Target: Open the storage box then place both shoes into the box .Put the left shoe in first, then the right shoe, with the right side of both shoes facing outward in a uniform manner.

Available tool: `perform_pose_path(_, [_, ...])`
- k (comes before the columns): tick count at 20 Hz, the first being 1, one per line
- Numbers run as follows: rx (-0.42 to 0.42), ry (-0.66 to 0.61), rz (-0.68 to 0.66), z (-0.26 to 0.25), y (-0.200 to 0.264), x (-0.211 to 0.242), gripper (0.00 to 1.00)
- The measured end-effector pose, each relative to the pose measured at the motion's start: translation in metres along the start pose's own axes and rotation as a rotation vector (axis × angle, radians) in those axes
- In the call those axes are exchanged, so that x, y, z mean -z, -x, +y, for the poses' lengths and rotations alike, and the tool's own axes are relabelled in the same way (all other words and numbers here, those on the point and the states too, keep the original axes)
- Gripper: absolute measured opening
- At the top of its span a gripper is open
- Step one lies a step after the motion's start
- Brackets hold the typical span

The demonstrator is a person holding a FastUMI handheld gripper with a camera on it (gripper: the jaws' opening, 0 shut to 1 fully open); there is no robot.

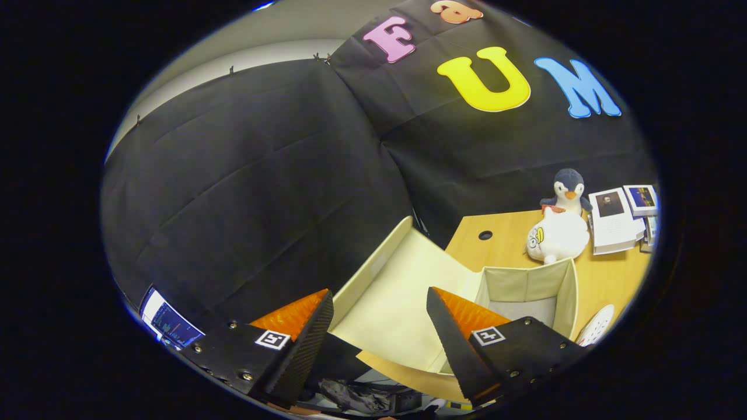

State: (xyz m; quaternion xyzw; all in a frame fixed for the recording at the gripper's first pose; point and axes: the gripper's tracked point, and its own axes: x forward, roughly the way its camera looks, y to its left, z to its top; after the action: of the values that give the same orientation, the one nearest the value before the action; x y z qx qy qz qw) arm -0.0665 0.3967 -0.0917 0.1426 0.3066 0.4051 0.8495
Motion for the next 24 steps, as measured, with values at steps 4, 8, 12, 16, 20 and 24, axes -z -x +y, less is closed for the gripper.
perform_pose_path(4, [0.076, 0.001, -0.041, -0.035, 0.019, -0.006, 0.97])
perform_pose_path(8, [0.187, 0.027, -0.081, -0.079, 0.048, -0.015, 0.97])
perform_pose_path(12, [0.277, 0.043, -0.108, -0.121, 0.079, -0.019, 0.98])
perform_pose_path(16, [0.363, 0.049, -0.116, -0.164, 0.107, -0.015, 0.97])
perform_pose_path(20, [0.444, 0.044, -0.11, -0.206, 0.129, -0.004, 0.97])
perform_pose_path(24, [0.505, 0.023, -0.07, -0.243, 0.143, 0.016, 0.97])
